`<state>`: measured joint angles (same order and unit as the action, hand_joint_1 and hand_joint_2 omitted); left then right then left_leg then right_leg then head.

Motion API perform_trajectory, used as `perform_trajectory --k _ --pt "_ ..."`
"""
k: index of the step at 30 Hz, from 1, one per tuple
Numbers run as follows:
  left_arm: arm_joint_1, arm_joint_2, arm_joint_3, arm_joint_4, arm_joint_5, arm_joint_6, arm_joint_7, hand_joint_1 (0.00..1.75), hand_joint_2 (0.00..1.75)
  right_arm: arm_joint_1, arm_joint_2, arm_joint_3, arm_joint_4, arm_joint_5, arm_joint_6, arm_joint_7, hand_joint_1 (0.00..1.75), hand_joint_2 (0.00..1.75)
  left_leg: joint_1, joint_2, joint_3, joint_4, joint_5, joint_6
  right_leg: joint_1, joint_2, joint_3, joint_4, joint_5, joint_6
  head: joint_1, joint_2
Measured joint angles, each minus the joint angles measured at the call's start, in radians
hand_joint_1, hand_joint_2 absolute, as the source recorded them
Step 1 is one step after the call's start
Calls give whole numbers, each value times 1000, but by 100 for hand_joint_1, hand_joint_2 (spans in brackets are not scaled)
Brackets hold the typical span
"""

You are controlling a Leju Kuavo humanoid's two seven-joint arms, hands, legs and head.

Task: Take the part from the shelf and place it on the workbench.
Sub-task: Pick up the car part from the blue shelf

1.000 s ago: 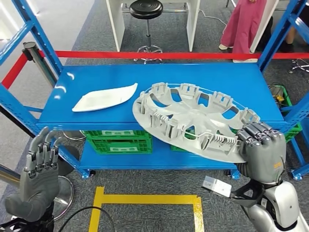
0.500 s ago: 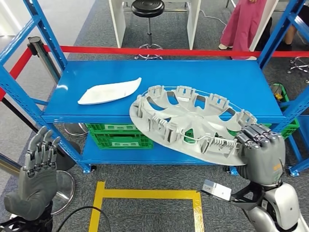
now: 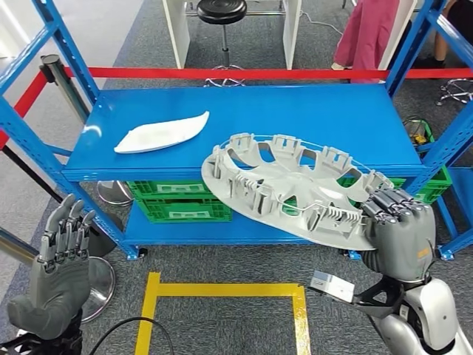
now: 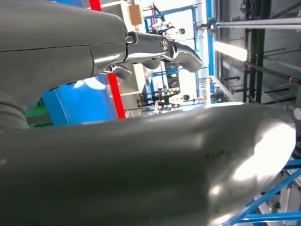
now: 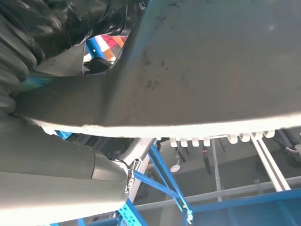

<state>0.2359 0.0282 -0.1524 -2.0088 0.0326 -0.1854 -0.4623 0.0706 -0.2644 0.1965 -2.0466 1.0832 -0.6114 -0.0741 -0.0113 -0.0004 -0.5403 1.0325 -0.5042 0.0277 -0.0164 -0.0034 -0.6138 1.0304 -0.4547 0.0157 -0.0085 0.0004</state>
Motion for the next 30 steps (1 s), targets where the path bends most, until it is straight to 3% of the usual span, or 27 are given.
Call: perform_trajectory --k 4,6,8,9,10,11,13,15,18,19,21,23,25,26,27,29,30 --pt "-2 1 0 0 1 0 2 0 0 1 0 -1 0 -4 2 0 175 175 -2 0 0 -31 17 11 -4 -1 -13 0 6 24 0 0" --pt "-4 1 -1 0 3 0 3 0 0 0 -2 -2 0 -7 4 -1 175 175 3 3 -6 -43 34 17 -3 0 -43 57 -44 31 3 0" --pt "-5 1 -1 0 5 0 5 0 0 0 -4 -4 0 -10 4 -2 175 175 3 5 -20 -43 45 22 -3 1 -90 177 -119 34 5 0" --pt "-5 1 -1 0 6 0 6 0 0 0 -4 -4 0 -12 4 -3 175 175 2 5 -28 -42 50 22 -3 1 -103 224 -141 34 5 0" --pt "-5 1 -1 0 7 0 6 0 0 1 -5 -4 0 -14 5 -3 175 175 1 5 -35 -40 54 22 -3 1 -100 238 -142 35 5 0" --pt "-5 1 -1 0 8 1 7 0 0 2 -5 -5 1 -15 5 -3 175 175 1 5 -41 -39 58 21 -3 1 -77 213 -126 34 5 0" --pt "-5 1 -1 0 8 1 7 0 0 2 -6 -6 1 -16 6 -3 175 175 1 5 -53 -30 64 16 -4 0 7 90 -83 33 5 0" --pt "-6 1 -1 0 9 1 7 0 0 1 -6 -7 0 -16 6 -4 175 175 -3 4 -66 -15 66 9 -3 2 62 2 -63 27 4 0" --pt "-7 1 -2 0 9 1 8 0 0 4 -6 -7 0 -17 7 -4 175 175 -4 3 -76 -6 74 -6 0 3 61 -4 -55 10 4 0" --pt "-7 2 -2 0 9 1 8 0 0 4 -6 -7 0 -17 7 -4 175 175 -2 2 -79 1 66 -12 -2 2 58 -4 -50 3 4 0" --pt "-7 3 -2 0 9 2 8 0 0 3 -6 -7 0 -16 7 -4 175 175 2 1 -101 59 14 -25 -6 0 47 -7 -38 -11 3 0" --pt "-7 3 -2 0 10 3 8 0 0 3 -6 -7 0 -17 8 -4 175 175 7 0 -139 181 -67 -36 -5 -1 32 -6 -27 -15 1 0" --pt "-7 4 -3 0 11 4 8 0 0 3 -6 -7 0 -18 10 -4 175 175 9 0 -155 264 -108 -38 -3 -1 15 -6 -14 -15 1 0" --pt "-7 5 -3 0 12 4 8 0 0 3 -6 -7 0 -19 12 -5 175 175 9 0 -139 256 -102 -35 -2 -1 7 -6 -8 -14 1 0" --pt "-7 6 -3 0 12 5 8 0 0 3 -6 -7 0 -19 14 -5 175 175 8 0 -105 209 -81 -29 0 0 0 -6 -2 -13 0 0" --pt "-8 6 -3 0 15 6 8 0 0 3 -6 -7 0 -19 16 -5 175 175 3 1 -14 64 -37 -10 4 0 -11 -6 10 -9 1 0" --pt "-10 7 -3 0 16 6 8 0 0 3 -6 -7 0 -19 17 -5 175 175 -1 1 17 9 -24 -2 5 -1 -15 -6 16 -5 1 0"
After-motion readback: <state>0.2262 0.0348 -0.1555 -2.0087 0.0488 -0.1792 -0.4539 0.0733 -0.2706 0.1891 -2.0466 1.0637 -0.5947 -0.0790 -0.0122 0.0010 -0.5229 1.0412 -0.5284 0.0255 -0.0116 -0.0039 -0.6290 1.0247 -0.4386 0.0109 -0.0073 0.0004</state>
